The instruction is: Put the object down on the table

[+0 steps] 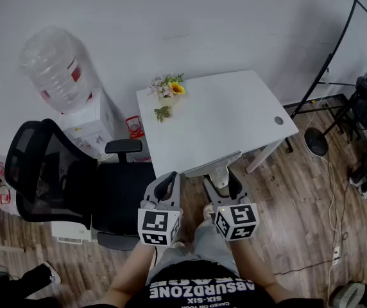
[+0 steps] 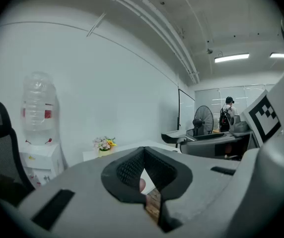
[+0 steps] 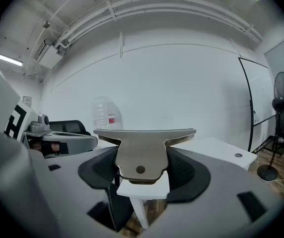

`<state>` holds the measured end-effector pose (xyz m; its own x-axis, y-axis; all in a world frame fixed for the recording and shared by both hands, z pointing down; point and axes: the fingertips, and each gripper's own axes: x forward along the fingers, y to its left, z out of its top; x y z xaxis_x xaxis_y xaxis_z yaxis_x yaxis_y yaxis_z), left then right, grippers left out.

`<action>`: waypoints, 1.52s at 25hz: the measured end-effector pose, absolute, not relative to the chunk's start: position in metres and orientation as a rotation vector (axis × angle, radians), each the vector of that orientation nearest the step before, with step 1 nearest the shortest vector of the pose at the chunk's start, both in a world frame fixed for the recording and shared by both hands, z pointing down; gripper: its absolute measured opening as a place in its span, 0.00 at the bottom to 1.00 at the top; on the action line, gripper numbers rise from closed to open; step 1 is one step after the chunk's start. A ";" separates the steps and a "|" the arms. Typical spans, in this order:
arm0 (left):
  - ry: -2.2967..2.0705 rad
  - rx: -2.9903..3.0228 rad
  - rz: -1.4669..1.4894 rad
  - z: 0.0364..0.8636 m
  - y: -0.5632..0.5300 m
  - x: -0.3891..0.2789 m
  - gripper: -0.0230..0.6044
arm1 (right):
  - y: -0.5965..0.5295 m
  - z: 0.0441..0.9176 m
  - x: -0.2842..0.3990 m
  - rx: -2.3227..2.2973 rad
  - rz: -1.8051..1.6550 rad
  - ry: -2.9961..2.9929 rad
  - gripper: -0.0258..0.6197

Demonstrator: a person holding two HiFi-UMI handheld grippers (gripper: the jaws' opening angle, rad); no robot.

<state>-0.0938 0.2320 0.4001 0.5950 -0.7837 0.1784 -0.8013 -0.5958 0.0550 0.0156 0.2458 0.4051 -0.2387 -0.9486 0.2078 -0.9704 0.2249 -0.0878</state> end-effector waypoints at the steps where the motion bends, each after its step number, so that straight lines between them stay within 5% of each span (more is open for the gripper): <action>1: -1.343 2.688 0.205 0.401 0.230 -0.092 0.04 | 0.244 0.406 0.017 1.866 0.303 -2.369 0.48; 38: -1.492 2.560 0.263 0.413 0.079 -0.036 0.04 | 0.073 0.409 0.093 1.762 0.424 -2.470 0.48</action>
